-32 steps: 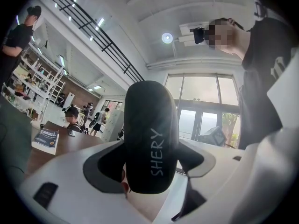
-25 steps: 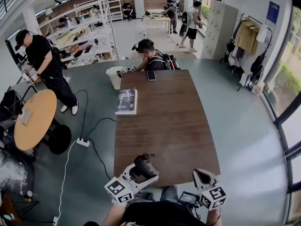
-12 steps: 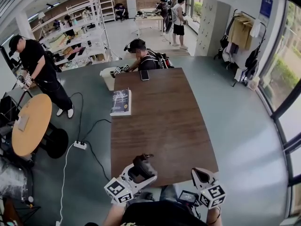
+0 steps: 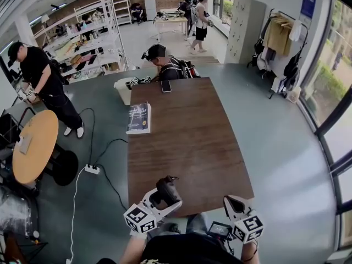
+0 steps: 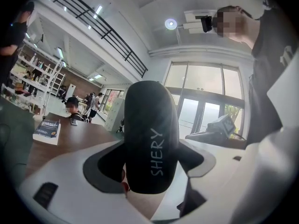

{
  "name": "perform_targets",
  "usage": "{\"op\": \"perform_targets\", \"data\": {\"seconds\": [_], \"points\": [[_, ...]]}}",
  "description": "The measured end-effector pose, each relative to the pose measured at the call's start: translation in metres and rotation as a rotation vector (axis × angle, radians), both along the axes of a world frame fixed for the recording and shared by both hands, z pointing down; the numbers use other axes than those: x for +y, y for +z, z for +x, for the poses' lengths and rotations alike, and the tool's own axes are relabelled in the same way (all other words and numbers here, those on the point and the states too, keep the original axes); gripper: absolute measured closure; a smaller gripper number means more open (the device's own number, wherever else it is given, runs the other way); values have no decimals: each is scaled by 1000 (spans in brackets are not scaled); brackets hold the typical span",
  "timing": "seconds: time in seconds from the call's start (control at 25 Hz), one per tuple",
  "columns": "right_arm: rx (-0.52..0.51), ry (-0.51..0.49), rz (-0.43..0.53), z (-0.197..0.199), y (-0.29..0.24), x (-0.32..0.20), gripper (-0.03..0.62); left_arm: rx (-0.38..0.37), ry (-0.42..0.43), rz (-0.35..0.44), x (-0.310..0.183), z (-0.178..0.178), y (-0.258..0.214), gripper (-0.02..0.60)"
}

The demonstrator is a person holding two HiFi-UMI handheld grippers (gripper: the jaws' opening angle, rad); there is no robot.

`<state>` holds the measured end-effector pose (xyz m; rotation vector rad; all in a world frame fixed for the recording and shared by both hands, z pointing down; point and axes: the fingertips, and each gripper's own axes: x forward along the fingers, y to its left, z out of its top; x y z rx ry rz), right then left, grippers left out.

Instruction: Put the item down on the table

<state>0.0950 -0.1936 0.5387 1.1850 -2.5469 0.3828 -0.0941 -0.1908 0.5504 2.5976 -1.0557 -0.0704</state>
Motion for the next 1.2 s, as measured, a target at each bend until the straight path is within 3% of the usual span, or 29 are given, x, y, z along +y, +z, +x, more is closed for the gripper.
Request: {"op": "perform_targets", "data": {"seconds": [1.2], "points": [[-22,41,-7,25,9,14,609,-293,-35,-321,-29,5,133,239]]}}
